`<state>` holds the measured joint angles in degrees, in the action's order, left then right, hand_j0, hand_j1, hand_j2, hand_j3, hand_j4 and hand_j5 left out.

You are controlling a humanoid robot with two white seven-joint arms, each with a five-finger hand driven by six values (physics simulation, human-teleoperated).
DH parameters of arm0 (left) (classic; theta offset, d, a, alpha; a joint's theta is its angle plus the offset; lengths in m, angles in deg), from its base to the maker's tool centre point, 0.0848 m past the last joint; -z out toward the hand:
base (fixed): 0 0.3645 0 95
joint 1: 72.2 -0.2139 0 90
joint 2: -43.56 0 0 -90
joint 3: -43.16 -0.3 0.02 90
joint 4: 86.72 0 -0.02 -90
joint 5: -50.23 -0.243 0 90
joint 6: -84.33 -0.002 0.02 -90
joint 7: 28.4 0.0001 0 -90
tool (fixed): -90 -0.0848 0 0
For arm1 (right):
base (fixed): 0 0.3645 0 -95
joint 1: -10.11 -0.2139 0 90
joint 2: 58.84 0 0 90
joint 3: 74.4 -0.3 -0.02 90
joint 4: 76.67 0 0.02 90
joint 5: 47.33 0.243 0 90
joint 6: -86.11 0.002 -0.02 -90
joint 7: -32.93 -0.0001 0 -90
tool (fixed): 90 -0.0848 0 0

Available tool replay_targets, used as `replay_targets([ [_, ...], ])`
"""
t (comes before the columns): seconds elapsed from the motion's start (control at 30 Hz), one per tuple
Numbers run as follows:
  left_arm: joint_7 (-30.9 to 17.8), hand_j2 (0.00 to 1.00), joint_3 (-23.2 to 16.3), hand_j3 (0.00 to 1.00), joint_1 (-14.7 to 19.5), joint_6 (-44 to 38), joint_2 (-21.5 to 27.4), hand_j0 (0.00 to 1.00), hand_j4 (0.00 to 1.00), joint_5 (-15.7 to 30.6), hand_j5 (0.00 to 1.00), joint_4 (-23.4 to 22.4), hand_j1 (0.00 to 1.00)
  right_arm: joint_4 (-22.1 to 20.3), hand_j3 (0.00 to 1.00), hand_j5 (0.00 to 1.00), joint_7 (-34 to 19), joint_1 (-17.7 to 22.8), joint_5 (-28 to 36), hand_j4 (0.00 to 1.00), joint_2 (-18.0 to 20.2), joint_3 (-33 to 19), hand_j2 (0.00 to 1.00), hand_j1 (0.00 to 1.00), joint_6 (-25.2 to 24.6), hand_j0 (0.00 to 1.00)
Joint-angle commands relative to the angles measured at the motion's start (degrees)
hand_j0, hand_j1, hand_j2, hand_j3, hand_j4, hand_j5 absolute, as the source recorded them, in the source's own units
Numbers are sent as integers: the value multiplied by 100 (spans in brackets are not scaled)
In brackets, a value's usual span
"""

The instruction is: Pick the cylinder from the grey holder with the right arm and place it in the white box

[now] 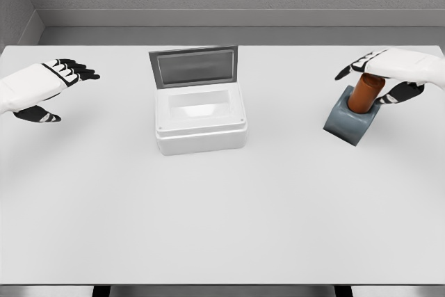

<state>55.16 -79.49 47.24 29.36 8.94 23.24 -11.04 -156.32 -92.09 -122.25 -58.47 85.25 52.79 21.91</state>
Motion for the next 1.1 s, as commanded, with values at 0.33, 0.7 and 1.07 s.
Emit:
replay_targets([
  [0.33, 3, 100, 5, 100, 0, -3, -2, 100, 100, 36, 100, 0, 100, -33, 50, 50, 2, 0, 24, 50, 6, -1, 50, 50, 4, 50],
  [0.7, 3, 100, 5, 100, 0, -3, 7, 100, 100, 36, 100, 0, 100, -104, 46, 46, 2, -18, 68, 46, 15, -63, 46, 46, 12, 46],
  [1.07, 3, 100, -4, 100, 0, -3, -2, 100, 100, 27, 100, 8, 100, -288, 45, 45, 2, -185, 77, 45, -3, -159, 45, 45, 4, 45],
])
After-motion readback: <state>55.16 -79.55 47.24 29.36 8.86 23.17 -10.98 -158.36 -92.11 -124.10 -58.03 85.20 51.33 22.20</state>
